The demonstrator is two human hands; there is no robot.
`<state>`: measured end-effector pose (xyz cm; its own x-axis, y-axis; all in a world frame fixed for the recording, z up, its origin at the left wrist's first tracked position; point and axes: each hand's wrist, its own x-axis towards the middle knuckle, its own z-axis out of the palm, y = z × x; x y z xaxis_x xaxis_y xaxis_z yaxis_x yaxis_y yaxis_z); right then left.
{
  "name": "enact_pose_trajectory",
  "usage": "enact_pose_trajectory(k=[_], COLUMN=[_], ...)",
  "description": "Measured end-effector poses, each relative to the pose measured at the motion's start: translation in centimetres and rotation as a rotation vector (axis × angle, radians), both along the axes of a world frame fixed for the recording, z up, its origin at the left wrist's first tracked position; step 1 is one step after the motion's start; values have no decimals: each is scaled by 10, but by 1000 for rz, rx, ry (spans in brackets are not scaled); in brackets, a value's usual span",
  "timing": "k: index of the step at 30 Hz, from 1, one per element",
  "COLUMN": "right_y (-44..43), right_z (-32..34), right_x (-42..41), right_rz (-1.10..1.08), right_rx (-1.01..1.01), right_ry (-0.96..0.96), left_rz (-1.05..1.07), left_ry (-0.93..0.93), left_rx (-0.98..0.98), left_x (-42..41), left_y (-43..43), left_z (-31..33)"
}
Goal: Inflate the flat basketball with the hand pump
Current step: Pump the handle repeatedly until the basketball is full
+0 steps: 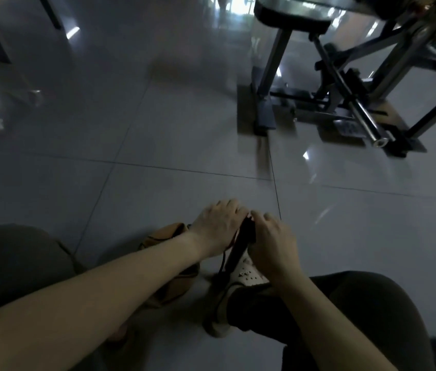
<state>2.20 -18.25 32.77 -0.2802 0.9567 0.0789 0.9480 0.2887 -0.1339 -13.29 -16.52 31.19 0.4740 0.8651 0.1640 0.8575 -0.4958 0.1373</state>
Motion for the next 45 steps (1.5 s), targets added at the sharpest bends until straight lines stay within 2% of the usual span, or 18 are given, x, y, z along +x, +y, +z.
enact_pose_trajectory(k=[2, 5, 11, 19, 22, 26, 30, 35, 38, 42, 45], right_y=[6, 8, -8, -3, 5, 4, -14, -29, -27, -28, -21], right_z=[17, 19, -14, -65, -79, -63, -54, -41, -44, -24, -2], right_x=[0, -11, -21, -7, -11, -19, -31, -40, -42, -39, -29], right_rz=[15, -2, 68, 32, 65, 39, -80, -132, -141, -1, 13], right_rx=[178, 227, -137, -635, -680, -731, -777, -970, -931, -821, -679], right_ry=[37, 25, -173, -244, -271, -324, -335, -333, -251, -291, -308], left_rz=[1, 36, 111, 12, -27, -60, -164, -234, -225, -200, -170], left_ry=[-69, -90, 37, 178, 192, 160, 217, 234, 264, 278, 198], left_rx=[150, 167, -16, -201, -267, -328, -387, -376, -358, -306, -221], left_x=[-3, -8, -8, 11, 6, 4, 1, -3, -10, -17, -18], left_y=[6, 5, -13, -22, -16, -10, -11, -16, -16, -19, -10], left_z=[24, 28, -35, -86, -99, -90, -90, -94, -96, -88, -64])
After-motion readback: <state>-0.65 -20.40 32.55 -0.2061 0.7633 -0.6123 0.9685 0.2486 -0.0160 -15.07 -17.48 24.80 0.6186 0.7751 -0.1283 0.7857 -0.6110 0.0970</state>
